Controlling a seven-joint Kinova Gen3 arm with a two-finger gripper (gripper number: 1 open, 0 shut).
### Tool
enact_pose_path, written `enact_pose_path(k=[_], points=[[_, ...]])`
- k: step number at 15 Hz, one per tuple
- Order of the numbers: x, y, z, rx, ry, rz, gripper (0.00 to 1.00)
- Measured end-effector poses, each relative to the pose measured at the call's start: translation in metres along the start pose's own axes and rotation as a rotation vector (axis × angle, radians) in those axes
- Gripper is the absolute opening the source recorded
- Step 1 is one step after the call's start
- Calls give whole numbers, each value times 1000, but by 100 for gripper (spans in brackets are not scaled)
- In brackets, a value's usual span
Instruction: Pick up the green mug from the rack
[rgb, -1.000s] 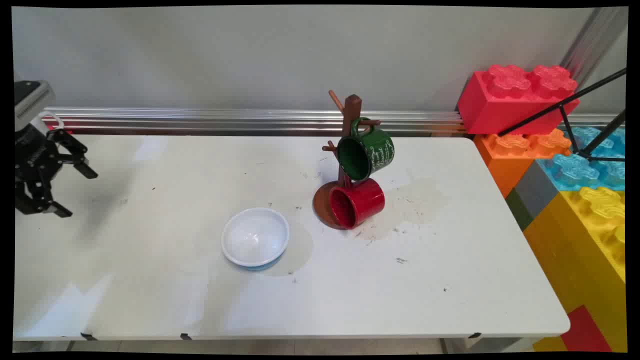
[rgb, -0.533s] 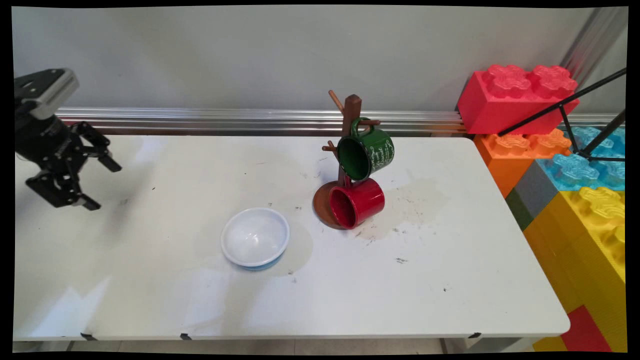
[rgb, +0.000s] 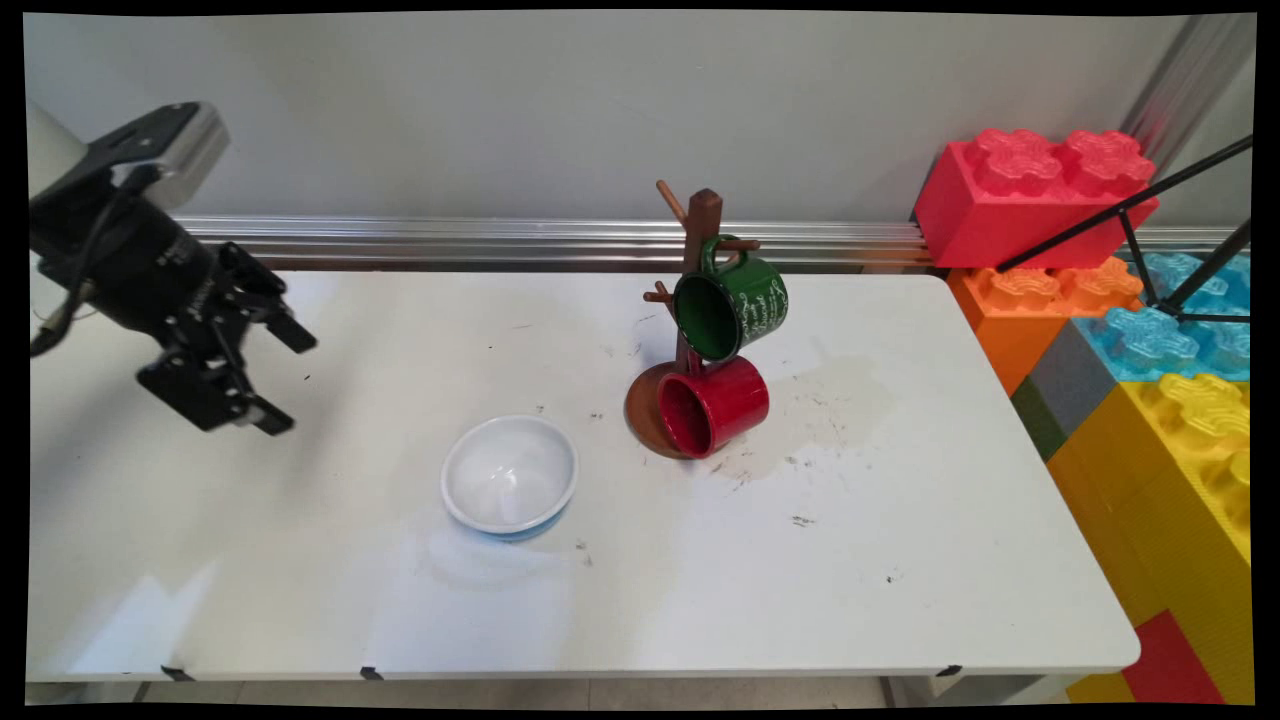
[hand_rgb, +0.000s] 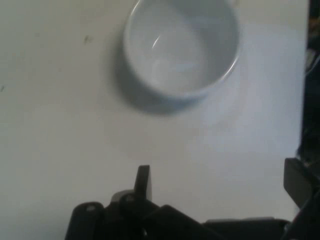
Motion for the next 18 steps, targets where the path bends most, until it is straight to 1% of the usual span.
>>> enact_pose_path(k=[2, 4, 7, 9, 12, 15, 18], points=[[23, 19, 1, -15, 30, -40, 100], [48, 37, 3, -31, 74, -87, 100], [72, 51, 5, -42, 132, -143, 100], [89, 59, 7, -46, 181, -195, 100], [104, 64, 10, -46, 241, -256, 100], [111, 63, 14, -52, 299, -324, 100], [116, 62, 19, -78, 353, -414, 100]])
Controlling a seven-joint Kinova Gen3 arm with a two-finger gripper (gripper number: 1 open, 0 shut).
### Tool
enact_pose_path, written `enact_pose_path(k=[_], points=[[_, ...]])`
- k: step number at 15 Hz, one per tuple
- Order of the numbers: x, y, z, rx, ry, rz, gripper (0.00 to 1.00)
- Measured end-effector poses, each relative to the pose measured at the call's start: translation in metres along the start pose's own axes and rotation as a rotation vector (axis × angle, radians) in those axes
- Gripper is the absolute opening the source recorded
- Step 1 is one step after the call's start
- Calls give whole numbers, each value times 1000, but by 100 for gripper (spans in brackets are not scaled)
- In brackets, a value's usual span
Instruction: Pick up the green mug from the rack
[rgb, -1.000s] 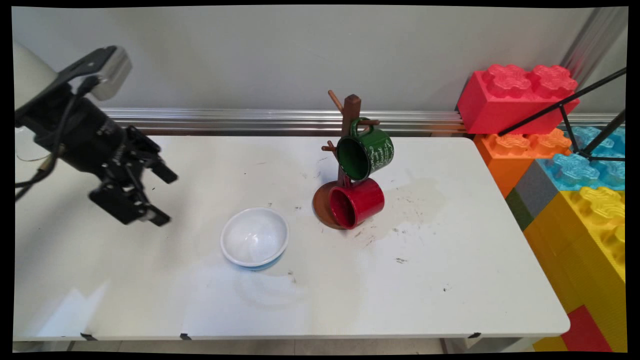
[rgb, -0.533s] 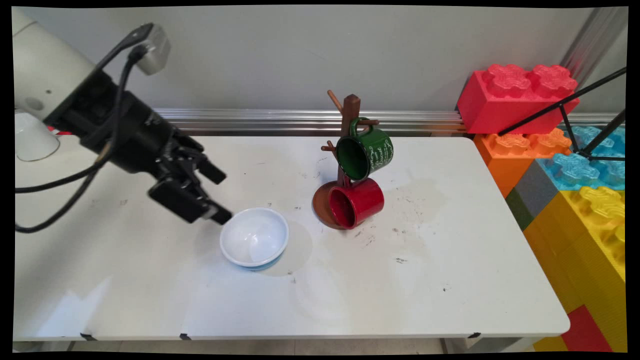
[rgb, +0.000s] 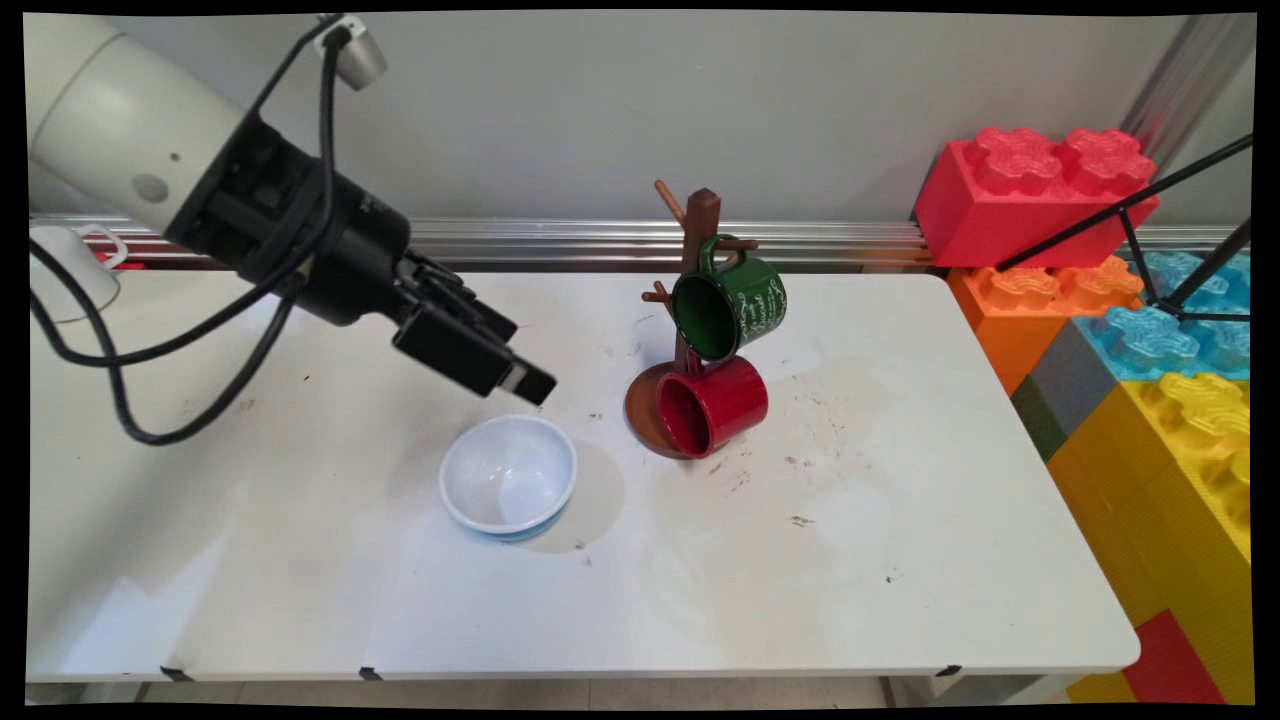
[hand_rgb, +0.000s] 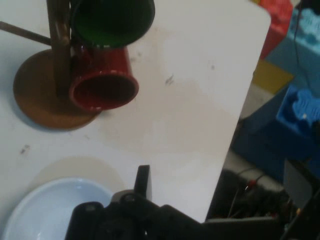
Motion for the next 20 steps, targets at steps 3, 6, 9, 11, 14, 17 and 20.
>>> enact_pose_path(k=[3, 6, 9, 11, 14, 17, 20], points=[[5, -2, 5, -30, 55, -79, 100], [10, -7, 9, -44, 94, -164, 100], [15, -10, 11, -61, 110, -230, 100], [19, -11, 12, -84, 111, -263, 100], [23, -15, 13, -117, 110, -304, 100], [25, -25, 16, -139, 114, -328, 100], [22, -36, 24, -139, 132, -319, 100]])
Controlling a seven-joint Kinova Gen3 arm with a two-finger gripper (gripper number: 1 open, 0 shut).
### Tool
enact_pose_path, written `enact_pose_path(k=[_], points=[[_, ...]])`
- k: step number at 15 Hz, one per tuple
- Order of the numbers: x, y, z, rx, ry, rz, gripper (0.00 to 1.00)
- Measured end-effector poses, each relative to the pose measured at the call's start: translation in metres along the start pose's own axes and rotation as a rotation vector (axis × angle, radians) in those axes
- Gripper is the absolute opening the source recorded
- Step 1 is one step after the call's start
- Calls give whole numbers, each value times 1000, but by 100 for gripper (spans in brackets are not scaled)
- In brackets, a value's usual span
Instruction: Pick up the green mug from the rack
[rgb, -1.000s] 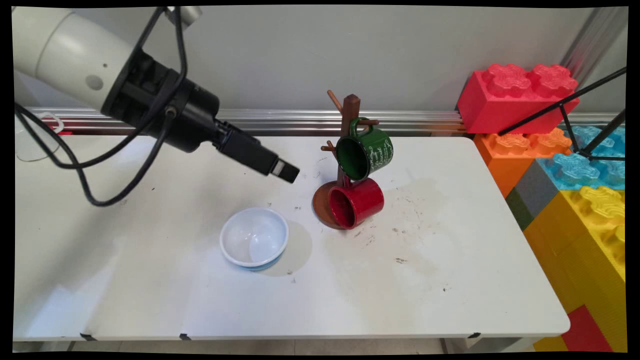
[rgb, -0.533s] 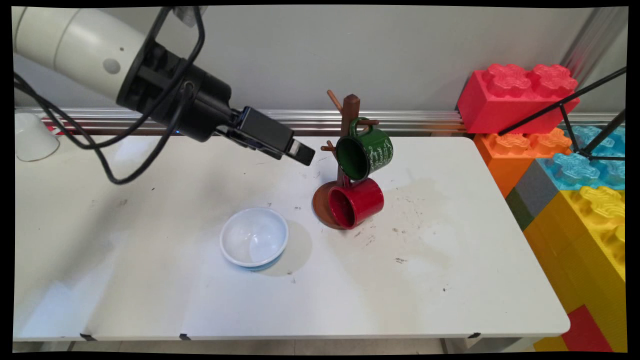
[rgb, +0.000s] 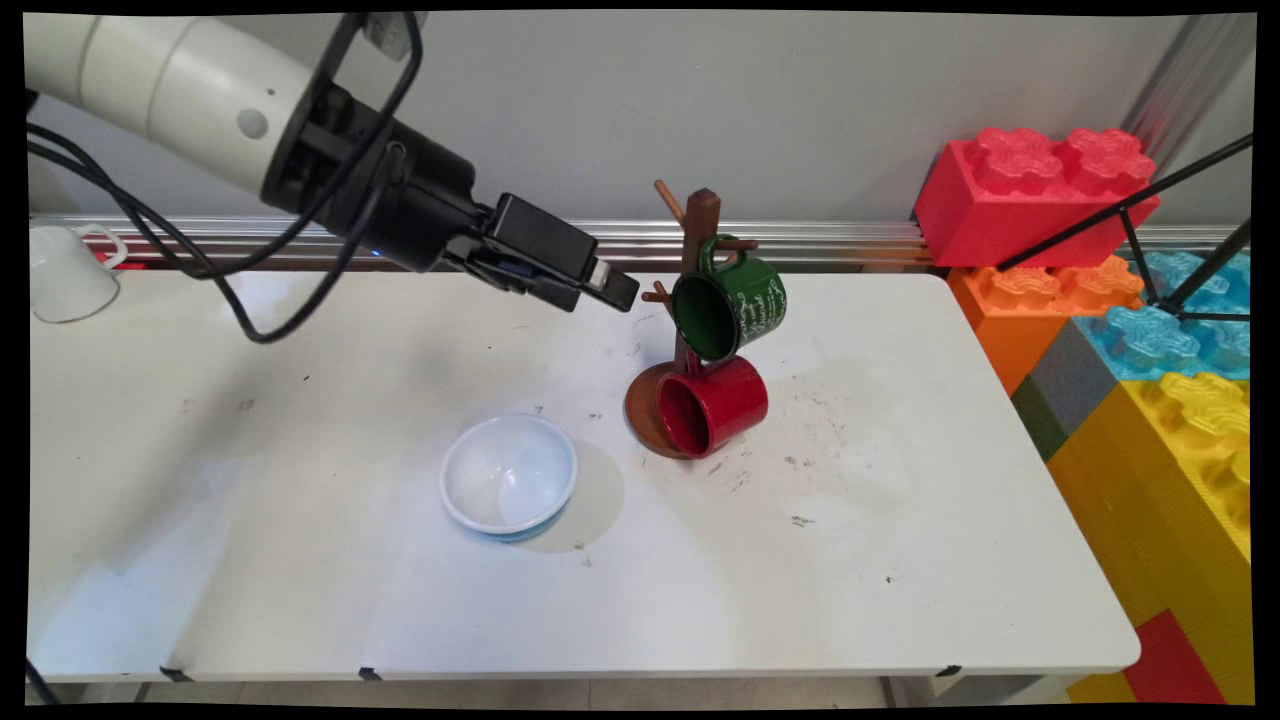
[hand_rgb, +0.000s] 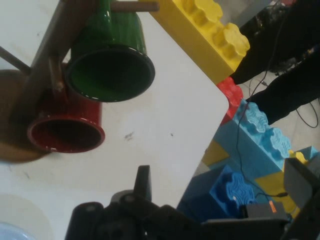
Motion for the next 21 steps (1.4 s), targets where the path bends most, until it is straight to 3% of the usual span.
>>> enact_pose_path(k=[10, 21], points=[[-11, -7, 37, 0, 91, 29, 100], [-15, -12, 83, 38, 120, -19, 100]])
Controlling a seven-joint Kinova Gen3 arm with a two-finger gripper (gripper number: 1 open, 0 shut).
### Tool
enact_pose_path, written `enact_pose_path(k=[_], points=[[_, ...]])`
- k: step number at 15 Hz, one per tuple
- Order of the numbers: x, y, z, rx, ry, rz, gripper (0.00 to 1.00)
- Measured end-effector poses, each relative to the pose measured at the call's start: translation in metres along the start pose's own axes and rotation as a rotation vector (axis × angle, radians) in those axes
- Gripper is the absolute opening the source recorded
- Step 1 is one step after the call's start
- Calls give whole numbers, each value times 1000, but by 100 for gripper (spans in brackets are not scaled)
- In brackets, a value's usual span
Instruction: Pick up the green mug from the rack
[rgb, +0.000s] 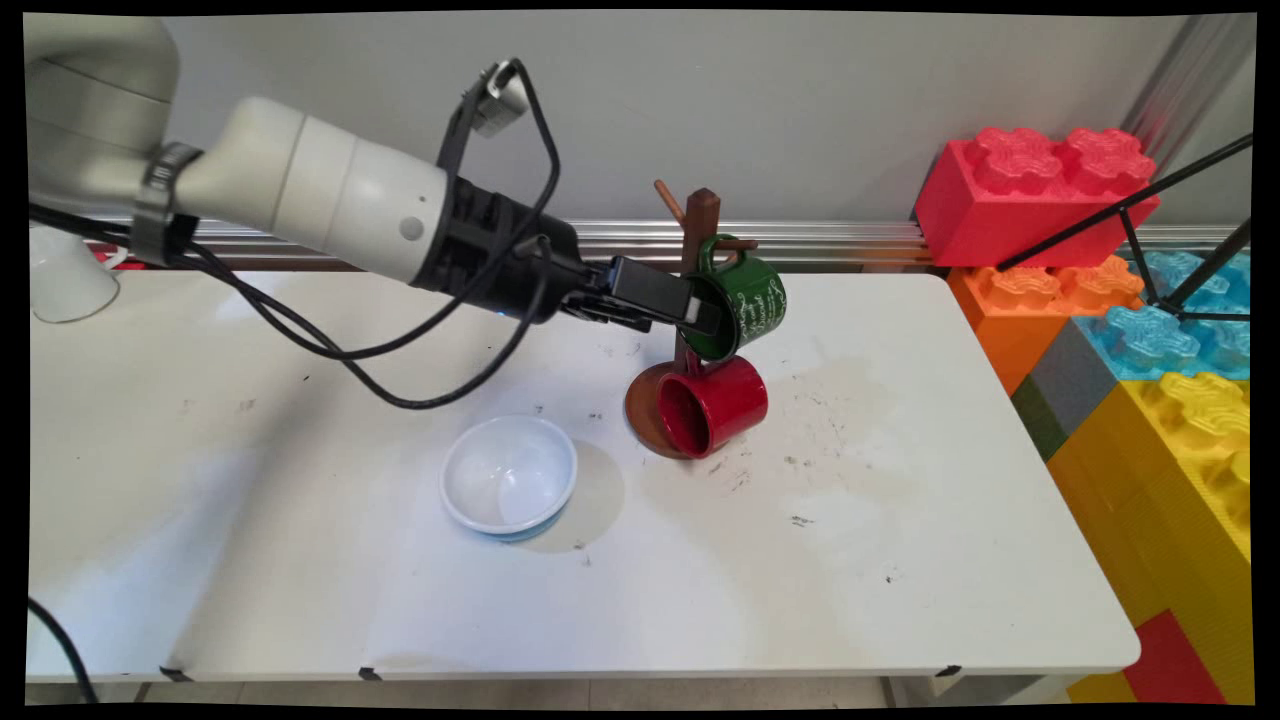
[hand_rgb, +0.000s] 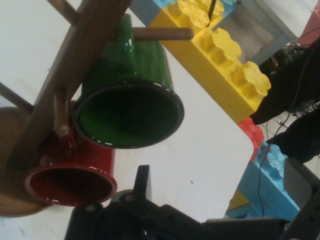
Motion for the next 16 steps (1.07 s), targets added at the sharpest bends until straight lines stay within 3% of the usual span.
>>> enact_pose_path(k=[10, 16], points=[[-4, -9, 31, -22, 5, -98, 100], [-1, -14, 42, -7, 23, -132, 100]])
